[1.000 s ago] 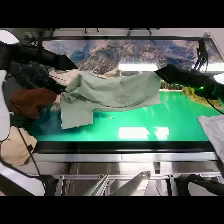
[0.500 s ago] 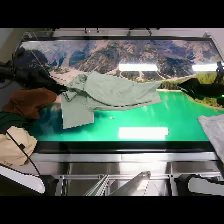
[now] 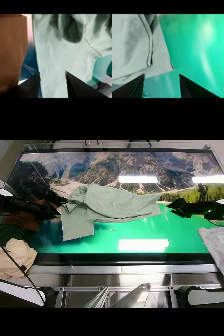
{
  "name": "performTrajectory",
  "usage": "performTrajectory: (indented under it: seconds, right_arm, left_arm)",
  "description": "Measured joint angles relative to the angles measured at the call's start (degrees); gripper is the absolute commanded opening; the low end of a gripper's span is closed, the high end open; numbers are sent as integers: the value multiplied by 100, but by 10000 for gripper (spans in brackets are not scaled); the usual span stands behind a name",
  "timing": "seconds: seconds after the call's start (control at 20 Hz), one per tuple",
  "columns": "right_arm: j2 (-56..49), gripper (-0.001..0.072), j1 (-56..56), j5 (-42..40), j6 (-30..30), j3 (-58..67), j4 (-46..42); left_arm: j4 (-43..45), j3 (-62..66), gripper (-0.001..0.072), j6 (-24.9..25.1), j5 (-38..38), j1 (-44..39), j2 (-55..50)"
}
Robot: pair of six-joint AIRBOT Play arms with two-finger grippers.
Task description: Fold the shirts.
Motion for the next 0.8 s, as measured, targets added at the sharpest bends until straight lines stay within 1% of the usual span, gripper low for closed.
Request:
performTrajectory:
  seconds: [0.1, 0.3, 0.35, 0.4, 0.45, 0.7, 0.75, 0.8]
  right_arm:
    - [-39, 484, 83, -55, -52, 7, 173]
    - [-70, 484, 142, -144, -105, 11, 315]
    - [-72, 484, 146, -175, -105, 11, 330]
    - [-74, 483, 151, -254, -107, 11, 330]
    - [-79, 483, 155, -319, -109, 11, 326]
    - [-199, 479, 162, -553, -107, 13, 260]
    - [-273, 444, 173, -553, -96, 15, 260]
    - [-352, 360, 186, -514, -68, 15, 260]
  left_arm:
    - [116, 68, 343, -15, 221, -216, -210]
    - [579, 691, 343, -293, 144, -651, -745]
    - [669, 887, 282, -363, 87, -741, -887]
    - [796, 1075, 68, -404, 63, -824, -1012]
    - [907, 1255, 22, -413, 59, -903, -1121]
    - [1178, 1985, 22, -520, -181, -1130, -1355]
    - [1187, 2096, 22, -520, -240, -1139, -1368]
    - [1207, 2184, 22, -522, -297, -1143, -1384]
